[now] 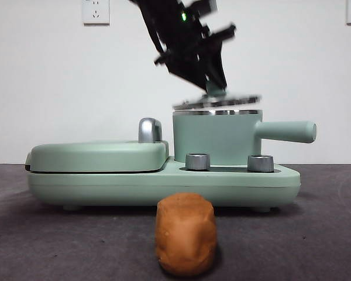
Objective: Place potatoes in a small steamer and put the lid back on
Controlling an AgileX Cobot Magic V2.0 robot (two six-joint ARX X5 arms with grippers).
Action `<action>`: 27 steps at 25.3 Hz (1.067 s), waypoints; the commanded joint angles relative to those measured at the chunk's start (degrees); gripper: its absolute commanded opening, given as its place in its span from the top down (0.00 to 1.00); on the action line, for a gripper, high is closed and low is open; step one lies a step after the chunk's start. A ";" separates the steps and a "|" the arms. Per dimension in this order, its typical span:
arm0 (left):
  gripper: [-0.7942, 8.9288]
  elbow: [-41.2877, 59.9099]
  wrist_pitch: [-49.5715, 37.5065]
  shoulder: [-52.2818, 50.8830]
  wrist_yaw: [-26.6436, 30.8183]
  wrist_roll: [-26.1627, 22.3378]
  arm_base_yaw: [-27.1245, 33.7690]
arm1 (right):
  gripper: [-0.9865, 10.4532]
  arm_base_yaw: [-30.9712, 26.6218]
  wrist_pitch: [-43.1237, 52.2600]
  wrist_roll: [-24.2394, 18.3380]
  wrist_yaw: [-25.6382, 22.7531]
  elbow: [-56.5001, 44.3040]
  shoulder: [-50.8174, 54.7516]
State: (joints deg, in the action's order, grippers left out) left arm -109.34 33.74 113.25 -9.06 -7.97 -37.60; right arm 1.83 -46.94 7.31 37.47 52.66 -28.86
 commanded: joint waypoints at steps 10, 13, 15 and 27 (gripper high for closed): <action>0.87 -1.62 12.81 -14.80 -0.31 -0.42 2.40 | 0.52 7.96 -1.20 5.88 0.79 1.14 -9.68; 0.87 -1.62 15.45 -17.09 -0.31 -0.39 5.22 | 0.52 14.27 -1.09 8.11 -3.50 1.14 -13.73; 0.87 -1.62 16.74 -17.81 -0.31 -0.37 6.82 | 0.52 18.10 -1.07 9.38 -6.71 1.14 -15.93; 0.87 -1.60 19.91 -18.64 -0.31 -0.39 14.82 | 0.52 40.87 5.40 18.91 -21.22 1.20 -33.18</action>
State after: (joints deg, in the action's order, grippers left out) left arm -109.34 55.05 94.43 -9.10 -7.97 -22.61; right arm 41.63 -42.00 23.68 16.82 52.80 -60.80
